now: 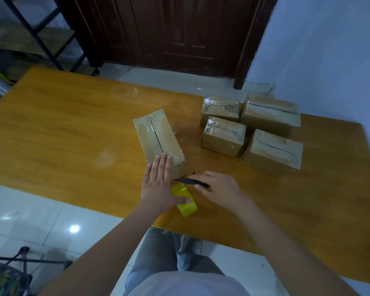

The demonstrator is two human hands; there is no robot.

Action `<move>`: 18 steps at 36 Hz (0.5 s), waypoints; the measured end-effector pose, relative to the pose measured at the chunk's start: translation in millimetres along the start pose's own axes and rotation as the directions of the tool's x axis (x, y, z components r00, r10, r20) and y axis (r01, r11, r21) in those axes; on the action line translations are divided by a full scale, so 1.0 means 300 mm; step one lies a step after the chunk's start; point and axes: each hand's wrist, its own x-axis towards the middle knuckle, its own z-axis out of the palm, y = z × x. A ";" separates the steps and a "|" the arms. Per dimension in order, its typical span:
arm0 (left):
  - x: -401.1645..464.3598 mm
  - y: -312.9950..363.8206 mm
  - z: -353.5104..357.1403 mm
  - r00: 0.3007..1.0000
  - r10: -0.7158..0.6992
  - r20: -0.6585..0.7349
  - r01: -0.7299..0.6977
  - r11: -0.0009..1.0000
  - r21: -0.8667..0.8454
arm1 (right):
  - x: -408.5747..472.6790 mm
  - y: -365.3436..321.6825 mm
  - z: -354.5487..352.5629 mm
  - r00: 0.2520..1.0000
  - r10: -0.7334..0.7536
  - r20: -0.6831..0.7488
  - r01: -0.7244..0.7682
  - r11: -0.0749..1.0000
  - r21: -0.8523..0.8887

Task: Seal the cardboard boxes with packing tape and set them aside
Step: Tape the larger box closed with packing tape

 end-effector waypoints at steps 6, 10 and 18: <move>0.002 -0.001 -0.002 1.000 -0.005 0.013 0.005 1.000 0.015 | 0.036 -0.036 0.012 0.995 -0.066 -0.080 0.058 0.993 -0.104; 0.000 0.001 -0.003 1.000 -0.010 0.025 0.010 1.000 0.014 | 0.033 -0.036 0.016 0.984 -0.078 -0.162 0.058 0.990 -0.126; 0.003 0.000 0.002 0.999 -0.011 0.042 0.010 1.000 0.018 | 0.031 -0.038 -0.009 0.977 -0.049 -0.206 0.021 0.990 -0.137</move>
